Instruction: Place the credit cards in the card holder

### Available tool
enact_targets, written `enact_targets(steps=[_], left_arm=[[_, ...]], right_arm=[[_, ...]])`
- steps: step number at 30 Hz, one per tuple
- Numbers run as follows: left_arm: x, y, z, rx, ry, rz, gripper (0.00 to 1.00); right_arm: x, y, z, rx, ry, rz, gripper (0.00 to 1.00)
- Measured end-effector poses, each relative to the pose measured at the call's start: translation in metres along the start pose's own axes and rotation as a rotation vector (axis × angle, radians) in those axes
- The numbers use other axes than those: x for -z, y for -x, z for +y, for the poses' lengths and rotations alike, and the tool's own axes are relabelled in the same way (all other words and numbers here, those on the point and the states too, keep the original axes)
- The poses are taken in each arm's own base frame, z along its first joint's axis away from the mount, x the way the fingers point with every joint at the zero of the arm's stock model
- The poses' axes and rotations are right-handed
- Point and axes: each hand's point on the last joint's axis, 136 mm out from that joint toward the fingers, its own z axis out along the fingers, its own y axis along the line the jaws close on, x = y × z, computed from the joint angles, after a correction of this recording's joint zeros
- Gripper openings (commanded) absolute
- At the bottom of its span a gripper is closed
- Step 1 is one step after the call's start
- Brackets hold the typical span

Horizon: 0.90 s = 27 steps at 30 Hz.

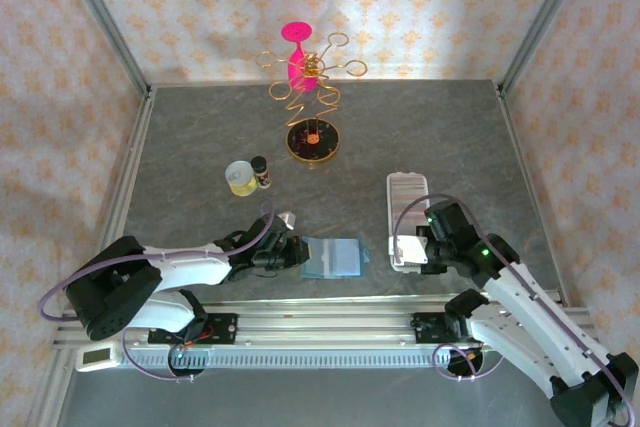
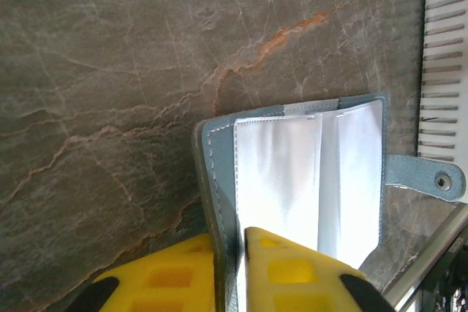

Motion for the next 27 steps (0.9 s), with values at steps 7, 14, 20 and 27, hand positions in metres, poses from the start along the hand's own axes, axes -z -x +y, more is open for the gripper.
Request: enact_targets(steps=[7, 14, 20, 27], left_arm=[[0.005, 0.0, 0.001, 0.001, 0.011, -0.003, 0.28], [0.018, 0.009, -0.001, -0.022, 0.045, -0.044, 0.31], [0.036, 0.026, -0.014, -0.051, 0.048, -0.11, 0.24], [0.052, 0.037, -0.036, -0.061, -0.008, -0.151, 0.09]], right_arm=[[0.012, 0.006, -0.001, -0.041, 0.013, -0.021, 0.0], [0.041, 0.041, -0.031, -0.217, -0.053, -0.176, 0.0], [0.062, 0.078, -0.06, -0.509, -0.079, -0.386, 0.0], [0.077, 0.105, -0.107, -1.054, -0.049, -0.583, 0.0]])
